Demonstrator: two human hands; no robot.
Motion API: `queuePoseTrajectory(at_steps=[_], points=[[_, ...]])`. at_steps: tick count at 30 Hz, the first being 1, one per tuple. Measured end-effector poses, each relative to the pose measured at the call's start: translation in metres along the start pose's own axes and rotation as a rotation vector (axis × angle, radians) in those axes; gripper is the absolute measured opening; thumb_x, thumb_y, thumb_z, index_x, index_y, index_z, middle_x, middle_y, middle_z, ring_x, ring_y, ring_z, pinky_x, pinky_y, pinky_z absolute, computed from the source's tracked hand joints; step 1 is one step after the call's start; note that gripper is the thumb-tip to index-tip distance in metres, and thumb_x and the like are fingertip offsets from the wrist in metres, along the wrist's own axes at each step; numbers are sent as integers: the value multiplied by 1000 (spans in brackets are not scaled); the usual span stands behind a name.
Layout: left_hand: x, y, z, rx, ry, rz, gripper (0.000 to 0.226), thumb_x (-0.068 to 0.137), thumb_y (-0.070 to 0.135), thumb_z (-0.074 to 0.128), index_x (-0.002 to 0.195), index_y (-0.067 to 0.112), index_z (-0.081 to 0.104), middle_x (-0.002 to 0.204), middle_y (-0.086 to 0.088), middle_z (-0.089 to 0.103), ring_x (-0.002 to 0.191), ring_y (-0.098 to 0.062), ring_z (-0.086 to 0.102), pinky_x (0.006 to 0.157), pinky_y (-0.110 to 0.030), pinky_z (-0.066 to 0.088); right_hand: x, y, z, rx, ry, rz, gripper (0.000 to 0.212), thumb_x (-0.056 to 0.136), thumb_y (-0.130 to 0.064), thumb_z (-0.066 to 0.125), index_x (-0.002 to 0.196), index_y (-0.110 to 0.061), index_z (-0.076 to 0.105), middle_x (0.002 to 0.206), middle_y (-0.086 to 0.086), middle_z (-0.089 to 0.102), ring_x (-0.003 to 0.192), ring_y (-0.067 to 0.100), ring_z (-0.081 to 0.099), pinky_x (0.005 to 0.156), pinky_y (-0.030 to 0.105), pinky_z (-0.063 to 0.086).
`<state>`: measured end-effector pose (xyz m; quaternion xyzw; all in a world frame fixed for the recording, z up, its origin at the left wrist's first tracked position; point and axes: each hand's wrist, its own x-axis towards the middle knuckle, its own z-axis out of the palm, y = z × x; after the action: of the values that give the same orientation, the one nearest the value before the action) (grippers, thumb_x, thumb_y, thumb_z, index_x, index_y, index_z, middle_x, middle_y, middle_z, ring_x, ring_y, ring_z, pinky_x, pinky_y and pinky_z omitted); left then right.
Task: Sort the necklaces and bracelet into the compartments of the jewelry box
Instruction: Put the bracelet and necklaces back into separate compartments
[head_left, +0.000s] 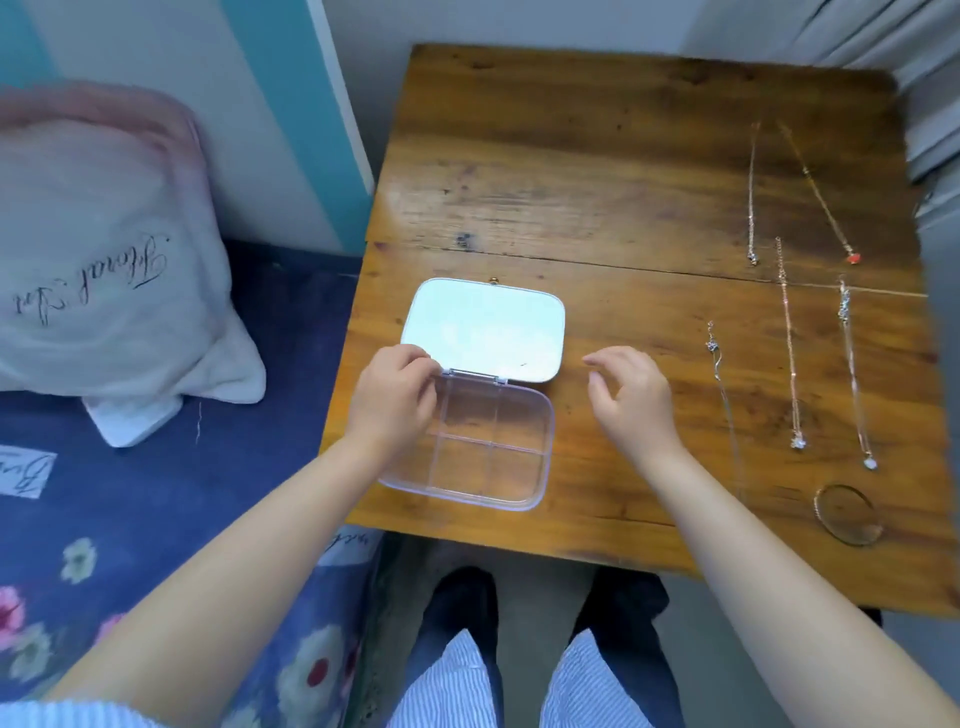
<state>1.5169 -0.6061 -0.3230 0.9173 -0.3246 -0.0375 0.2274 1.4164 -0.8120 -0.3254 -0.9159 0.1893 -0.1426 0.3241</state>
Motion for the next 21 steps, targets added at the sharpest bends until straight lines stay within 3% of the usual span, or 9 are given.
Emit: queuePoseTrajectory(at_steps=[2, 4, 5, 7, 9, 15, 18, 19, 21], points=[[-13, -12, 1, 44, 25, -69, 20, 72, -12, 63, 91, -7, 67, 92, -27, 67, 83, -44, 60, 63, -42, 52, -11, -6, 9, -40, -60, 162, 17, 81, 3, 57, 94, 7, 66, 97, 25, 69, 93, 38, 63, 83, 35, 46], [-23, -23, 6, 86, -52, -277, 34, 80, -2, 58, 114, -2, 57, 112, -25, 58, 100, -44, 52, 71, -44, 50, -21, -12, 19, -77, -219, 349, 24, 86, -12, 57, 104, 2, 63, 104, 21, 67, 99, 33, 60, 83, 33, 43], [-25, -28, 8, 97, -117, -382, 38, 86, 4, 53, 123, 1, 49, 118, -23, 54, 104, -41, 50, 74, -45, 48, -26, -14, 25, -97, -299, 405, 25, 87, -18, 57, 102, 1, 63, 102, 20, 67, 97, 33, 59, 80, 34, 44], [-29, -35, 11, 68, -230, -466, 34, 93, 11, 44, 126, 5, 44, 119, -20, 54, 102, -38, 53, 74, -43, 47, -35, -17, 36, -129, -382, 454, 19, 87, -19, 55, 77, -4, 60, 86, 18, 63, 83, 31, 55, 65, 31, 35], [-30, -38, 14, 35, -259, -418, 30, 95, 11, 39, 123, 3, 46, 113, -20, 58, 97, -37, 56, 72, -41, 47, -40, -21, 43, -148, -363, 479, 34, 86, -11, 52, 55, -12, 40, 77, 20, 57, 73, 25, 46, 60, 27, 25], [2, -27, 27, -33, -174, -334, 28, 95, 8, 41, 120, -3, 50, 111, -22, 60, 100, -37, 55, 78, -40, 46, -9, -8, 40, -166, -132, 480, 45, 86, -1, 46, 48, -16, 26, 90, 31, 63, 84, 38, 56, 59, 28, 19], [29, -14, 34, -41, -170, -321, 26, 95, 9, 41, 116, -4, 51, 113, -23, 59, 102, -38, 54, 80, -41, 44, 14, 4, 32, -185, -76, 487, 44, 87, -1, 45, 48, -15, 31, 93, 33, 63, 81, 38, 52, 56, 29, 14], [37, -10, 36, -42, -169, -316, 24, 95, 9, 42, 113, -4, 51, 112, -24, 59, 102, -38, 54, 80, -41, 44, 19, 7, 29, -197, -68, 496, 37, 88, -3, 45, 52, -10, 42, 95, 32, 62, 81, 37, 51, 59, 33, 19], [47, -4, 39, -37, -172, -303, 22, 95, 9, 42, 109, -4, 51, 111, -24, 59, 101, -39, 54, 79, -42, 45, 26, 14, 25, -204, -46, 516, 21, 90, -5, 44, 80, 6, 60, 102, 29, 63, 91, 38, 55, 69, 37, 38]])
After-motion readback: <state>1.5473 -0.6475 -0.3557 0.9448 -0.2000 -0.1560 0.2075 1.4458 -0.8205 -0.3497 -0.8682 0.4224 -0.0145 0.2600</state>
